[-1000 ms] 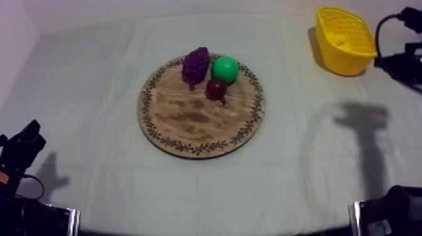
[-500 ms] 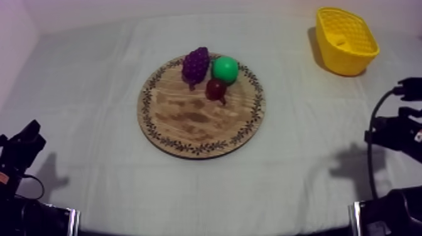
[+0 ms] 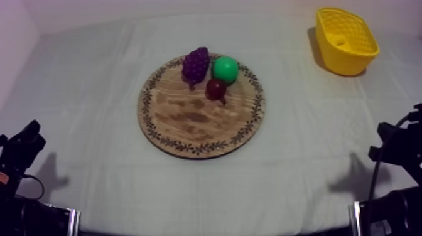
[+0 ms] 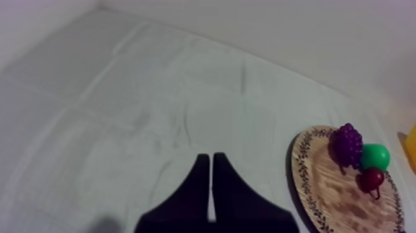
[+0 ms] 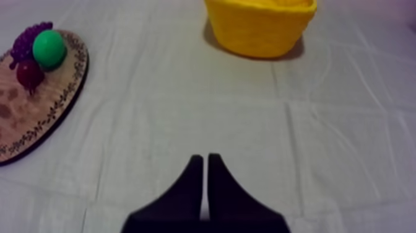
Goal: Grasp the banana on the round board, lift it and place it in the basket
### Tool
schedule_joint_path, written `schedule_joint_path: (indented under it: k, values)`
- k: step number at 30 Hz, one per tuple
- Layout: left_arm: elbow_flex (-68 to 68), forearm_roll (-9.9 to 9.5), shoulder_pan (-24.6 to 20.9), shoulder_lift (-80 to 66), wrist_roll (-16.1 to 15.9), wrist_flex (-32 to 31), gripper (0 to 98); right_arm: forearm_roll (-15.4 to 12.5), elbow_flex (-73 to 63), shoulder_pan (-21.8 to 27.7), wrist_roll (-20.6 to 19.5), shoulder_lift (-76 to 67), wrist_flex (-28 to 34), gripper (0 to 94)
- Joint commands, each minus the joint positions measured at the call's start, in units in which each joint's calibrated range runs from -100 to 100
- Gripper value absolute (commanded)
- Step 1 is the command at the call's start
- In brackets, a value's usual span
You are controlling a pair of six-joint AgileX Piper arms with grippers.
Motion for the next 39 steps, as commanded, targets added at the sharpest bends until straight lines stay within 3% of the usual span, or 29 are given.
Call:
schedule_joint_path:
  k: [1,10,15,22,39]
  values:
    - [0.03,-0.01,0.02,-0.03,-0.01,0.01,0.1,0.11,0.56,0.14,-0.81,-2.55,-0.80,0.5]
    - [0.03,-0.01,0.02,-0.03,-0.01,0.01,0.1,0.96,2.19,0.87,-3.29,-3.50,-4.05,0.4]
    - [0.03,-0.01,0.02,-0.03,-0.01,0.01,0.1,0.89,3.28,1.07,-0.11,-3.53,-8.60,0.4]
    - [0.03,-0.01,0.02,-0.03,-0.01,0.01,0.1,0.86,3.50,1.11,4.60,-3.54,-9.60,0.4]
    - [0.03,-0.01,0.02,-0.03,-0.01,0.01,0.1,0.86,3.52,1.12,5.15,-3.54,-9.69,0.4]
